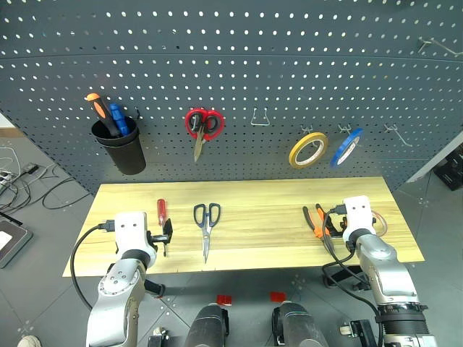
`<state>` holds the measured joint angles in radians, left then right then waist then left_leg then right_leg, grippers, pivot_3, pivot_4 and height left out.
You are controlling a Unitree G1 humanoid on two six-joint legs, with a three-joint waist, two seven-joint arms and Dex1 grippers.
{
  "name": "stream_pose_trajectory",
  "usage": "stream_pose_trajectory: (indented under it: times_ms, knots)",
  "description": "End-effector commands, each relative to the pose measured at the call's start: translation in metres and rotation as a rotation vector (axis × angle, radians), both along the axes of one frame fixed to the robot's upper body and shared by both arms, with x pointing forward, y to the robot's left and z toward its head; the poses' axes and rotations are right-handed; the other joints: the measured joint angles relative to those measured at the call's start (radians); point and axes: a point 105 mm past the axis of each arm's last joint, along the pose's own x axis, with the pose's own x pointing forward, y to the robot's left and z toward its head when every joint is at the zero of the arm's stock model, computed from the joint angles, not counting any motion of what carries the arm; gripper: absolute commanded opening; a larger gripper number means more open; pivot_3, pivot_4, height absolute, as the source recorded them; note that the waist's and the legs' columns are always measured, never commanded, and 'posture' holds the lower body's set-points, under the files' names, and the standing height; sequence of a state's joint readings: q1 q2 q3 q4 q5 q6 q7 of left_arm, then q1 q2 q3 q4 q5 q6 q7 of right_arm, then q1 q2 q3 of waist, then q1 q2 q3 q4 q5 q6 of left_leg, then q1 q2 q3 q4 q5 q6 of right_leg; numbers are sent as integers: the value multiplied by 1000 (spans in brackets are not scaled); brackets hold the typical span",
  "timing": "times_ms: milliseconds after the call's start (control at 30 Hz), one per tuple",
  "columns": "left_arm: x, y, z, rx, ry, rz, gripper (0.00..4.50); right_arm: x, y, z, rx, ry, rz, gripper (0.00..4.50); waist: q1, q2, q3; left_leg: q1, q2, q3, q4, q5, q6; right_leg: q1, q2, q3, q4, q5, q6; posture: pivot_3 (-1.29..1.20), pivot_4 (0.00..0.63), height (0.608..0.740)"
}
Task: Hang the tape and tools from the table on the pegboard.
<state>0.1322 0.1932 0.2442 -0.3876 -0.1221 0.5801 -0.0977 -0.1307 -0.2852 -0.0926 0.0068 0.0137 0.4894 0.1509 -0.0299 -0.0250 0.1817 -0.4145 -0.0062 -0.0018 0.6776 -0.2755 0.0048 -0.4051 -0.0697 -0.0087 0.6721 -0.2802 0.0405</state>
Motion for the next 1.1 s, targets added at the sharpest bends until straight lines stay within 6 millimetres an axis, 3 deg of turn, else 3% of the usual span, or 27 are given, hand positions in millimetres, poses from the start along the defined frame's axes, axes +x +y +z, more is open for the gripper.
stream_pose_trajectory:
  times_ms: [33,333,467,600,867,1100]
  knots:
    - [2,-2,15,9,-54,-11,4480,2,-2,13,-15,-40,6,4500,0,1,1,0,0,0,0,0,0,0,0,0,0,0,0,-74,219,740]
    - [27,-75,36,-88,-82,-417,4480,7,-16,16,-68,20,88,4500,-2,4,32,0,-1,-1,1,0,0,1,0,0,1,0,0,-104,278,740]
    - [41,-132,56,-109,-104,-749,4480,10,-32,18,-58,104,90,4500,-6,6,58,0,0,-1,1,0,0,0,0,-1,1,0,0,-138,308,740]
    - [42,-170,67,-112,-114,-1008,4480,13,-43,22,-46,166,84,4500,-22,7,81,-1,0,0,2,0,1,0,0,0,1,0,0,-168,339,740]
    - [48,-219,65,-52,-122,-1320,4480,21,-52,29,-39,215,76,4500,-54,6,134,-1,1,0,2,1,1,-1,0,0,2,0,0,-194,400,740]
    - [51,-249,71,16,-178,-1505,4480,38,-53,30,-31,223,84,4500,-59,3,174,-2,1,0,3,1,1,-2,-1,-1,3,0,0,-191,430,740]
